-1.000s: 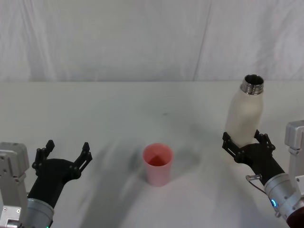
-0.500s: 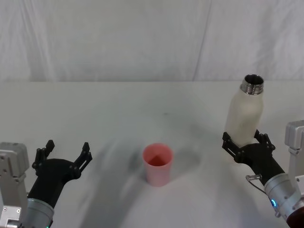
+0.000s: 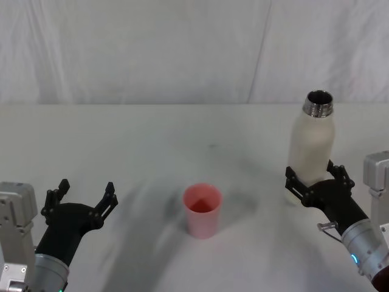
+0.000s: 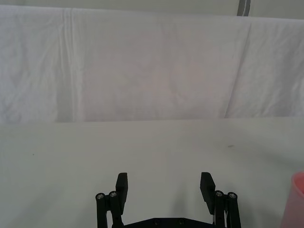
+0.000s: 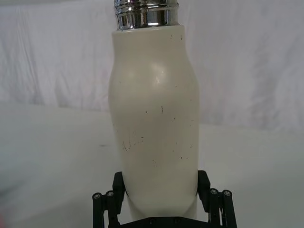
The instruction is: Grasp the thermos with one hand and pour water into the cup lid.
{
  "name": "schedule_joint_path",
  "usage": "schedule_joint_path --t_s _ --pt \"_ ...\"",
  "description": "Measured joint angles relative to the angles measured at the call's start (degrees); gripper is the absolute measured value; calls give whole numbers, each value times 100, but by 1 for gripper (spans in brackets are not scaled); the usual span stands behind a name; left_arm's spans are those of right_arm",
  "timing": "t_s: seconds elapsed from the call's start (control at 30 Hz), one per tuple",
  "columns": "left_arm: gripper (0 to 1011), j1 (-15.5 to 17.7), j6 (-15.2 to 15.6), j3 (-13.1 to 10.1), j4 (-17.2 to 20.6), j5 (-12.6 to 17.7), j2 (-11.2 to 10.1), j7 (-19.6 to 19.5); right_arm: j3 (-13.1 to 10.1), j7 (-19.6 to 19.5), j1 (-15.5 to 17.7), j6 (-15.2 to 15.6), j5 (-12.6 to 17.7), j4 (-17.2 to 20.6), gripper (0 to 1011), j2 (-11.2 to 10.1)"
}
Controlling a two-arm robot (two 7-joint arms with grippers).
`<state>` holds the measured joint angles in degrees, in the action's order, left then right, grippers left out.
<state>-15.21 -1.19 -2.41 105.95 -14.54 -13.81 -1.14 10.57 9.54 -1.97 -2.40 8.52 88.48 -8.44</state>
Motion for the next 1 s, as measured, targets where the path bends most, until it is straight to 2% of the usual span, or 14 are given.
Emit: schedule_joint_path --t_s 0.37,0.43,0.47,0.63,0.77,0.8,0.87,1.0 --pt "1001 0 0 0 0 0 0 0 42 -213 112 -1 -658 304 950 -207" --pt "1001 0 0 0 0 0 0 0 54 -281 151 -1 -906 402 950 -261" --pt "1001 0 0 0 0 0 0 0 54 -281 151 -1 -906 402 950 -261" --pt "1001 0 0 0 0 0 0 0 90 -413 215 0 -1398 530 950 -345" --pt "1001 0 0 0 0 0 0 0 145 -566 263 4 -1895 619 949 -407" --pt "1001 0 0 0 0 0 0 0 145 -566 263 4 -1895 619 949 -407" --pt "1001 0 0 0 0 0 0 0 178 -620 287 6 -2160 658 949 -434" --pt "1001 0 0 0 0 0 0 0 218 -670 320 5 -2474 693 949 -466"
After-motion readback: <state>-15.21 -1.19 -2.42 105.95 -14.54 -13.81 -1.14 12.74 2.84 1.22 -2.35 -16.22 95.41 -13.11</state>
